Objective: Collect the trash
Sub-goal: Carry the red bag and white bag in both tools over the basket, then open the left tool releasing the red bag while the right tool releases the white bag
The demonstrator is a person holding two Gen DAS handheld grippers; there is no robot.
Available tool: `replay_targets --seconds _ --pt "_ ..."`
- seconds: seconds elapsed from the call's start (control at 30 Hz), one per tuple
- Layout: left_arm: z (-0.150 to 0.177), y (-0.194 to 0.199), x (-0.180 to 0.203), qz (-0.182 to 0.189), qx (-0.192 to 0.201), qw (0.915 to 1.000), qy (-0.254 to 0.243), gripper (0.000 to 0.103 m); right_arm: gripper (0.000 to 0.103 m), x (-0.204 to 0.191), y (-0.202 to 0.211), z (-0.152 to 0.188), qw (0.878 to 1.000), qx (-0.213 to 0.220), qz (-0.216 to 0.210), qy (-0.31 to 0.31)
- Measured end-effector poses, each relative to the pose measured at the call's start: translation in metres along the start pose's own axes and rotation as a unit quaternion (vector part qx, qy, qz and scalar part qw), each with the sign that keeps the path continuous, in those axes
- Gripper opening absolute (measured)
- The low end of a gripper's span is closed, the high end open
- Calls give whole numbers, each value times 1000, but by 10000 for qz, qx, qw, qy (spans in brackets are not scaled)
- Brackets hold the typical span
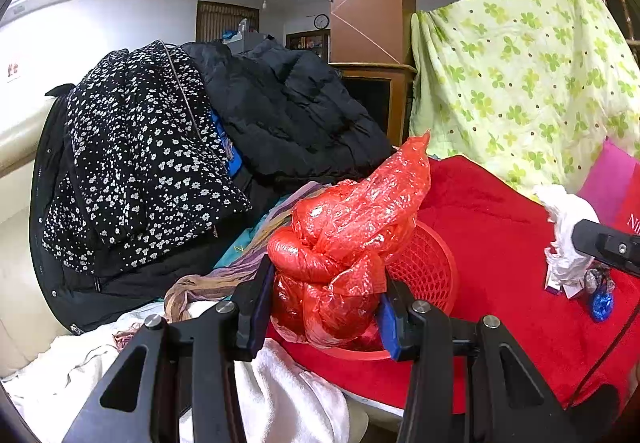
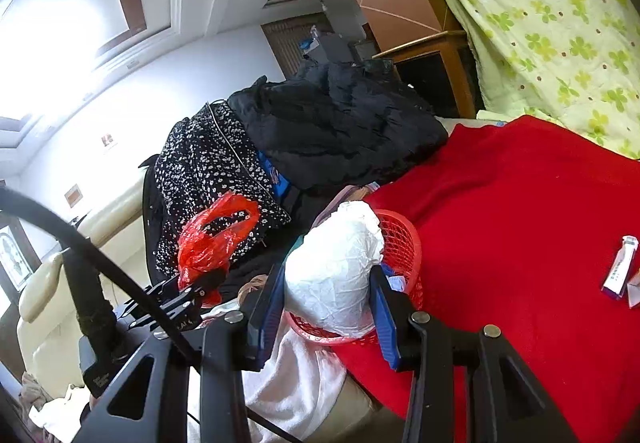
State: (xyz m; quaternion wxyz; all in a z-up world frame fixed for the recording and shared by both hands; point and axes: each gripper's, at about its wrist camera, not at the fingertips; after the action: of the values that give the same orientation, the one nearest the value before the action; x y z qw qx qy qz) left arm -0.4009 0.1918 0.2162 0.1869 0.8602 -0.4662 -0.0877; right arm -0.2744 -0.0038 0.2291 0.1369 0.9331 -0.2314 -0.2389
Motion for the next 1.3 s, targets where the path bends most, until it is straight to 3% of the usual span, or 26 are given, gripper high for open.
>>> replay_targets --seconds 0.67,0.87,0.9,0.97,1.17,1.3 --pt "4 -45 14 -117 -283 9993 -219 47 44 20 -87 -6 9994 -271 -158 -141" --pt "4 -69 13 67 -407 9991 -66 49 46 34 -107 -7 9989 -246 -37 -388" --pt "4 -74 13 144 -447 9989 -12 50 46 37 -110 -7 9987 -241 -25 -437" --pt "7 -85 11 233 -562 9981 75 63 50 43 -116 -7 9982 -220 -52 -553" --pt "19 -100 4 271 -869 9953 330 67 56 60 -132 -4 9954 -243 -138 -918" --pt "22 -93 9 221 -866 9959 173 69 56 69 -120 3 9953 -211 -90 -936"
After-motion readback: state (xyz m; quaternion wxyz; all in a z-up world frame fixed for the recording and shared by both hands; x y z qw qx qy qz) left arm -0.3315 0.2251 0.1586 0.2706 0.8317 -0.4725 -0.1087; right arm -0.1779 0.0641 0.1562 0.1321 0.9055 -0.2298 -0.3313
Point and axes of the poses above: each gripper's, at about its wrist camera, not at the fingertips, and y roughly against the way its jaws point, x to its right, z to its underside, and after that the axes turned 3 degrees about x, right-handed
